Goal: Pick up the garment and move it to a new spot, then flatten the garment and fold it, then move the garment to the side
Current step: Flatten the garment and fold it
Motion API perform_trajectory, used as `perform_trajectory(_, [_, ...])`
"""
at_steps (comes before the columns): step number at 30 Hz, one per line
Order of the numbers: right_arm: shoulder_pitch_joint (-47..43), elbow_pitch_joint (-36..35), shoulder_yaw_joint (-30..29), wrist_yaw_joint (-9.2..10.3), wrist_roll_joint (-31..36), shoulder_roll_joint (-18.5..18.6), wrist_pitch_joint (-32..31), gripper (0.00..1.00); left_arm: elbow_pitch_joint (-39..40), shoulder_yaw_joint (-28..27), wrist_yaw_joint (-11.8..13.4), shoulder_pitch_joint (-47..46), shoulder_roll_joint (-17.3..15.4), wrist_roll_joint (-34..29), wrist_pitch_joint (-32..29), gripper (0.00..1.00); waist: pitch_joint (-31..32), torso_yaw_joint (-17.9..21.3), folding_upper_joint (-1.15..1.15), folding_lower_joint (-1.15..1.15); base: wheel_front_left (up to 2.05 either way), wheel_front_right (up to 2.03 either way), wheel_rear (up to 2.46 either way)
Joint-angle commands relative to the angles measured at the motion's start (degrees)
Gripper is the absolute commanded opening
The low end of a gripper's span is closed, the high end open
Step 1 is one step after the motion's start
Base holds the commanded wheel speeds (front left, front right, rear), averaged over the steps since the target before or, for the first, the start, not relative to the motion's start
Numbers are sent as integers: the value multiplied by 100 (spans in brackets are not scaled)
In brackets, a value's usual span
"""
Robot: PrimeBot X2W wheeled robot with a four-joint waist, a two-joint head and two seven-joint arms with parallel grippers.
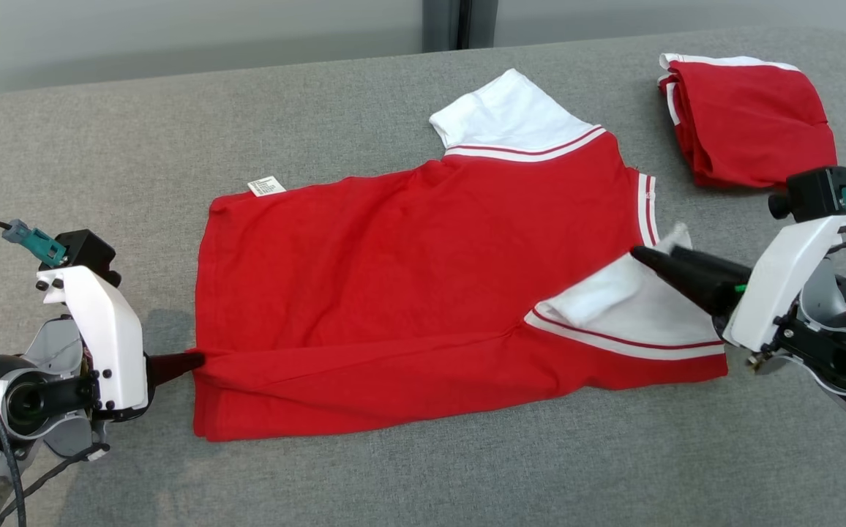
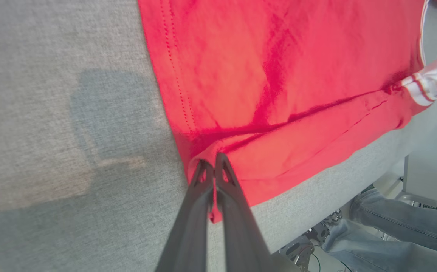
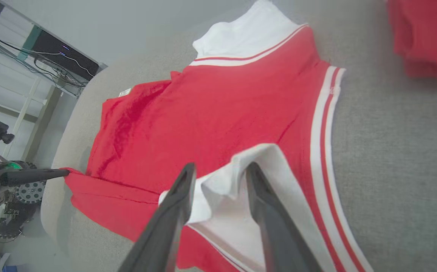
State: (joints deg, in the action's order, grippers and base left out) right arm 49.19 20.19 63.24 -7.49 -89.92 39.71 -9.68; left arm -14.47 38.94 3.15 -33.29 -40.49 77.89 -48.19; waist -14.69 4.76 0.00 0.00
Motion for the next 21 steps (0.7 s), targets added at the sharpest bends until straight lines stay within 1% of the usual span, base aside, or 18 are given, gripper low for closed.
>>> perform_trajectory(1, [25, 68, -70, -2, 56, -50, 201, 100, -55, 5, -26, -86, 12, -29, 31, 45, 38, -2, 0, 0, 0, 0, 0])
perform_trajectory(2, [-21, 93, -64, -3, 61, -83, 240, 100, -80, 15, -42, -78, 22, -44, 42, 89, 62, -3, 0, 0, 0, 0, 0])
perform_trajectory(3, [-56, 123, -52, -2, 76, -115, 283, 100, -108, 21, -51, -74, 27, -64, 54, 100, 86, -5, 0, 0, 0, 0, 0])
perform_trajectory(6, [-131, 212, -112, -2, 120, -169, 507, 100, -161, 28, -69, -28, 43, -75, 89, 100, 161, -9, 0, 0, 0, 0, 0])
perform_trajectory(11, [-241, 347, -203, -3, 330, -250, 1118, 100, -240, -141, -122, 84, 81, -63, 470, 100, 305, -6, 0, 0, 0, 0, 0])
perform_trajectory(14, [-337, 366, -192, -2, 365, -236, 1244, 100, -249, -227, -172, 156, 60, -36, 635, 100, 370, 0, 0, 0, 0, 0, 0])
perform_trajectory(16, [-404, 325, -192, -2, 389, -202, 1374, 100, -210, -332, -233, 214, 16, -74, 891, 100, 420, 9, 0, 0, 0, 0, 0])
perform_trajectory(21, [-674, 266, -231, -2, 440, -93, 1736, 100, -68, -594, -403, 519, -42, -287, 1791, 100, 544, 23, 0, 0, 0, 0, 0])
